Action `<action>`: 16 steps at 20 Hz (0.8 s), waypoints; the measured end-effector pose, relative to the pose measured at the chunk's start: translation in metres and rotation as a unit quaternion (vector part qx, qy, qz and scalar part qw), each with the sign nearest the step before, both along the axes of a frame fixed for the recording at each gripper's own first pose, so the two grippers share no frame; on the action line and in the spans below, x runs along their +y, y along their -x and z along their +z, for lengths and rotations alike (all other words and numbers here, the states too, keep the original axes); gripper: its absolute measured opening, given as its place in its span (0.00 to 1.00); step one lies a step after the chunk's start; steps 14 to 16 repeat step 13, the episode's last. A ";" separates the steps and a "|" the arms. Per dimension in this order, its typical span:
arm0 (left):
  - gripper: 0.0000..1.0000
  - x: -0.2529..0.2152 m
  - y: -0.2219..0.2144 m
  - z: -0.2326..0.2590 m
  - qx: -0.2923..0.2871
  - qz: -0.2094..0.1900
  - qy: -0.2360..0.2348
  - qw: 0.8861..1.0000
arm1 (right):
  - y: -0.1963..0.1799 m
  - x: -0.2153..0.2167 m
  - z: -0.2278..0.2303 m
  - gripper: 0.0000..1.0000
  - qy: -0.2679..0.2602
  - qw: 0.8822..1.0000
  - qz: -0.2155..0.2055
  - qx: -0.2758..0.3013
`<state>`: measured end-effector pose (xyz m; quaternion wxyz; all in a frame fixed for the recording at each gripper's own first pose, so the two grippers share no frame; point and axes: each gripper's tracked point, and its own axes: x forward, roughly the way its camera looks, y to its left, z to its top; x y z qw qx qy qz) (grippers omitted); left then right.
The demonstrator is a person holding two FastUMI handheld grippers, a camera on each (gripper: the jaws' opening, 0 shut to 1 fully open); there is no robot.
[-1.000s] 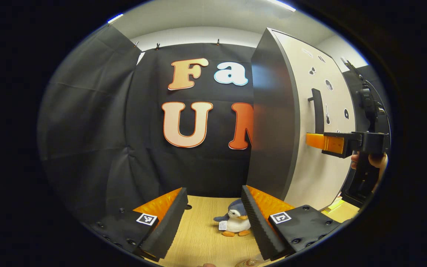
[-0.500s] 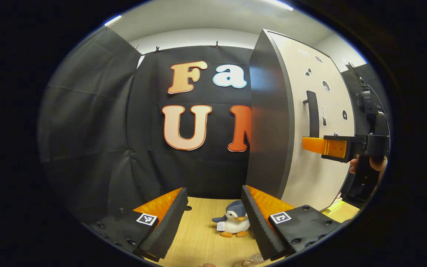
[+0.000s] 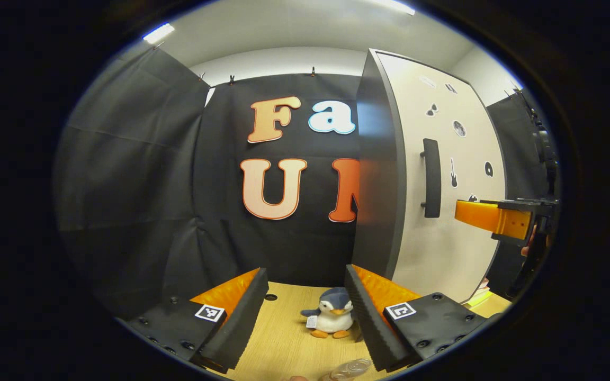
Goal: Open the cabinet door with the right hand, grasp the bottle in the cabinet with the left hand and place it on the coaster, then close the cabinet door with the right hand.
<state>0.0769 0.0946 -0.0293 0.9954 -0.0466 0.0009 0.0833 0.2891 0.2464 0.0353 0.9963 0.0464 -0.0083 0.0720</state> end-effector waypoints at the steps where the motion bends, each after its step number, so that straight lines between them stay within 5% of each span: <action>1: 0.95 -0.003 0.003 0.002 -0.001 0.002 0.002 1.000 | 0.008 -0.005 0.002 0.96 0.000 1.000 0.000 -0.002; 16: 0.95 -0.044 0.044 0.019 -0.007 0.037 -0.007 0.999 | 0.089 -0.059 0.004 0.96 0.026 0.999 0.000 -0.020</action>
